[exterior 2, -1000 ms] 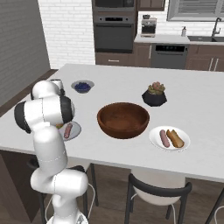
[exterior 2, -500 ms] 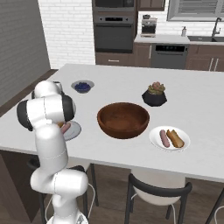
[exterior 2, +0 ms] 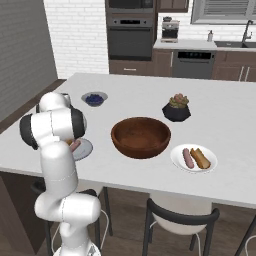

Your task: Place one bun and one sausage from the bowl on each plate.

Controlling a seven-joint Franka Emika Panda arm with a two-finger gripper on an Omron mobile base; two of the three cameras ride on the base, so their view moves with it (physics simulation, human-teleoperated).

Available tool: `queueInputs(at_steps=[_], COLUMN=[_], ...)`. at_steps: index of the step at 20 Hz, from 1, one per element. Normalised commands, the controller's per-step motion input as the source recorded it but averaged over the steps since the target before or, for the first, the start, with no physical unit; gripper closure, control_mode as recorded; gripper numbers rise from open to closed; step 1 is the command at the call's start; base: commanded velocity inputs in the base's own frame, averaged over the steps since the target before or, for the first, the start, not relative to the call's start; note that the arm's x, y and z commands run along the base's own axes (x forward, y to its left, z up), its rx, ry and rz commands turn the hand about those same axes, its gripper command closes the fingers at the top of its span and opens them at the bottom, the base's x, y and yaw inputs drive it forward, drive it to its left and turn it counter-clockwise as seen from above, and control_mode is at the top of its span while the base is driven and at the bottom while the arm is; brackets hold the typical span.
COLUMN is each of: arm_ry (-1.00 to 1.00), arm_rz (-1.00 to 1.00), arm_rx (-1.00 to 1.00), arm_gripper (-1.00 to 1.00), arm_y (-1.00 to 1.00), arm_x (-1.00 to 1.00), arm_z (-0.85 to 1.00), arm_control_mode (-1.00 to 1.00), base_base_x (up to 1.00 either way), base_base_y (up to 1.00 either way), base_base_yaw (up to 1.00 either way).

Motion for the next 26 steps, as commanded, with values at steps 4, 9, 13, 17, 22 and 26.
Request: queueInputs(at_steps=[4,9,13,17,22,26], arm_ry=[0.00,0.00,-0.03,-0.12,-0.13,-0.12], arm_rz=[0.00,0.00,0.00,0.00,0.00,0.00], arm_rx=[0.00,0.00,0.00,0.00,0.00,0.00], arm_gripper=[-1.00,-1.00,-1.00,-1.00,-1.00,-1.00], arm_y=[-0.01,-0.05,-0.19,-0.50,-0.67,-0.58], arm_x=[-0.03,-0.17,-0.55,-0.76,-0.81,-0.92], arm_z=[0.00,0.00,0.27,0.48,0.56,0.77], arm_control_mode=[-1.00,-1.00,-1.00,-1.00,-1.00,-1.00], base_base_x=[0.00,0.00,0.00,0.00,0.00,0.00], base_base_y=[0.00,0.00,0.00,0.00,0.00,0.00], base_base_yaw=[0.00,0.00,0.00,0.00,0.00,0.00])
